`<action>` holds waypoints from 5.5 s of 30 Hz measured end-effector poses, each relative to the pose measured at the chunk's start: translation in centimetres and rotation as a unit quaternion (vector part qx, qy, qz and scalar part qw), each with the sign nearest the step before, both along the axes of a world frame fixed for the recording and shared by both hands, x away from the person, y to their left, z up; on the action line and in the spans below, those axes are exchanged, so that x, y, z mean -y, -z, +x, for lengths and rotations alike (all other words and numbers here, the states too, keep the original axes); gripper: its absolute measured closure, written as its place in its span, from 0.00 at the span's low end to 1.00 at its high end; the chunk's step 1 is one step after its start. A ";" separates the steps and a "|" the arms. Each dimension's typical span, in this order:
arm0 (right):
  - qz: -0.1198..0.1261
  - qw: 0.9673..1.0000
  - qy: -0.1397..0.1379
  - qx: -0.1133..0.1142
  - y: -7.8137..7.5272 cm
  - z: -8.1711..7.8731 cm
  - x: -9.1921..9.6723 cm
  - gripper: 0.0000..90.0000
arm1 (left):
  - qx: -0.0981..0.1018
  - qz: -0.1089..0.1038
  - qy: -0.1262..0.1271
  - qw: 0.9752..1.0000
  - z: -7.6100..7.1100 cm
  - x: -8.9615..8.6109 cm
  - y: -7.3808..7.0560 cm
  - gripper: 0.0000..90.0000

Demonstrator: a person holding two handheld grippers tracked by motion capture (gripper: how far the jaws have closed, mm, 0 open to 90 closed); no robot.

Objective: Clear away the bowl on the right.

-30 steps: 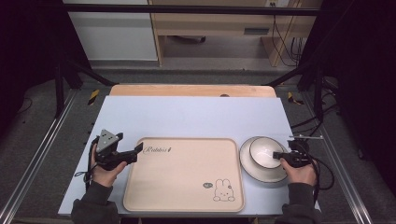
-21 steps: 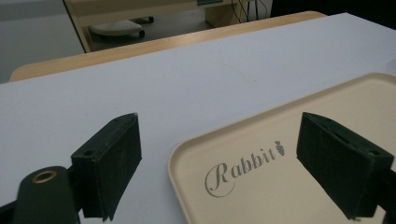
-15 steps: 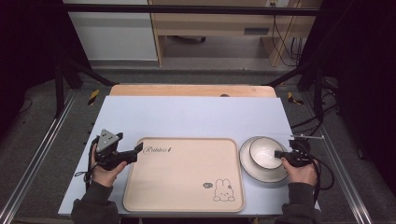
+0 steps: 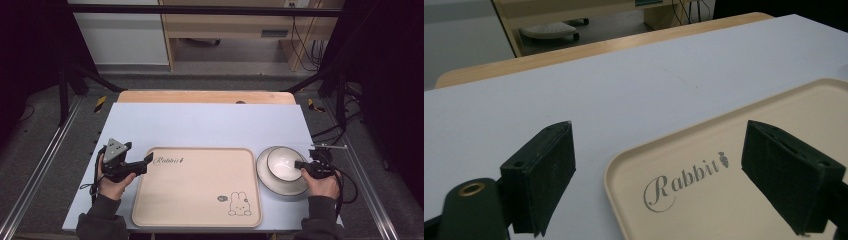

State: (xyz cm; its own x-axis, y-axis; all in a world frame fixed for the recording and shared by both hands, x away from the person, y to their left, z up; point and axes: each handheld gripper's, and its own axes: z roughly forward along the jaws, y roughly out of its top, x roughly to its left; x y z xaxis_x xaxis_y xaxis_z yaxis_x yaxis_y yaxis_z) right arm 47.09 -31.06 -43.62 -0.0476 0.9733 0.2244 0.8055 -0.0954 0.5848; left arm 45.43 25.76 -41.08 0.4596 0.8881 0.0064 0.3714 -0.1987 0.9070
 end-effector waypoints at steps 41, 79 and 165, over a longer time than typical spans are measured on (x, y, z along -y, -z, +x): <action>-0.003 0.998 -0.028 0.047 -3.1 -1.4 -2.1 0.92 | 0.004 0.002 0.008 1.000 -0.2 0.3 -0.1 0.15; 0.025 0.991 -0.096 0.091 -6.0 -2.3 -5.7 0.92 | 0.005 0.000 0.014 1.000 -0.3 0.4 -0.2 0.15; 0.023 0.968 -0.238 0.074 -2.0 2.9 -20.6 0.92 | 0.008 0.002 0.021 1.000 -0.4 0.6 -0.3 0.14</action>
State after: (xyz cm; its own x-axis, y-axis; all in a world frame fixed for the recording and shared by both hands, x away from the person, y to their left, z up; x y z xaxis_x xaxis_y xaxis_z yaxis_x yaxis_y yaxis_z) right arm 50.03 -10.41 -41.63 -0.5242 0.8219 0.2230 0.6715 0.2378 0.7018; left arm 45.02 25.19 -40.78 0.4957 0.8683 0.0178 0.3486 -0.2176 0.9117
